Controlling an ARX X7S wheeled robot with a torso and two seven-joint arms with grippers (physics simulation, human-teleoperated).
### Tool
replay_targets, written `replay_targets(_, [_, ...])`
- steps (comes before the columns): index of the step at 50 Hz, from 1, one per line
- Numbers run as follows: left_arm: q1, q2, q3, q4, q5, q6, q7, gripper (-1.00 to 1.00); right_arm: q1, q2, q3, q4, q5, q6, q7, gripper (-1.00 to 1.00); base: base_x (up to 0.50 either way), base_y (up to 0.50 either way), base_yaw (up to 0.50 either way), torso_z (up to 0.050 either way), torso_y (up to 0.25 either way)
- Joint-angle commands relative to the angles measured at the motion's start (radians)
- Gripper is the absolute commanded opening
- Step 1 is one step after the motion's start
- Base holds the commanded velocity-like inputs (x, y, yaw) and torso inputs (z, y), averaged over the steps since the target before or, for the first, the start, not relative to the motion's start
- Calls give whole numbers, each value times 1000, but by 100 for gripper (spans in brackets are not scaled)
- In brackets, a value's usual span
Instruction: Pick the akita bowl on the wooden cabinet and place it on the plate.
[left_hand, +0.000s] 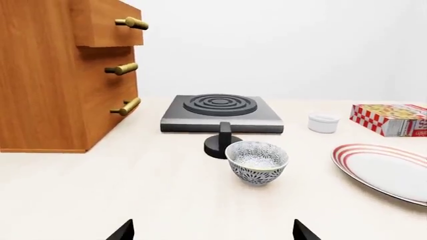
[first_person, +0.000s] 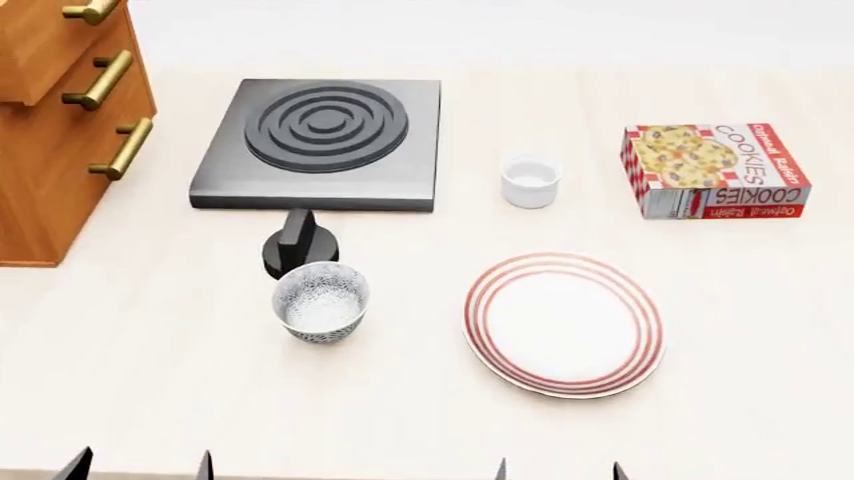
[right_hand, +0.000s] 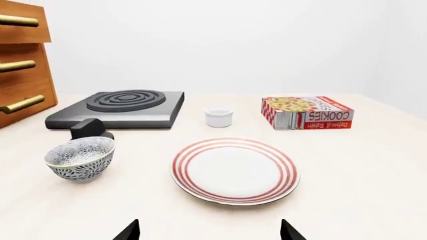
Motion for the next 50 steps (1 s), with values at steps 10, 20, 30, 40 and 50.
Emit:
replay_targets(10, [-9,-14,19,-9,-9,-10,-36,100,-1,17,-21,-8,18,7,27,100,0,0,0,40,7])
replay_targets(20, [-5,-23,32,-4,-10,-12,-46,100,1,27,-34,-3,13,0,38,100,0,386,0,0,0])
replay_targets(30, [-6,-30,42,-5,-14,-8,-54,100,4,34,-41,1,21,-4,44,100,0,500,0,0,0])
replay_targets(40, [-8,-36,51,-6,-19,-8,-61,100,6,40,-48,1,28,-3,51,100,0,500,0,0,0])
replay_targets(50, [-10,-42,57,-6,-27,-9,-68,100,9,45,-56,4,33,-3,59,100,0,500,0,0,0])
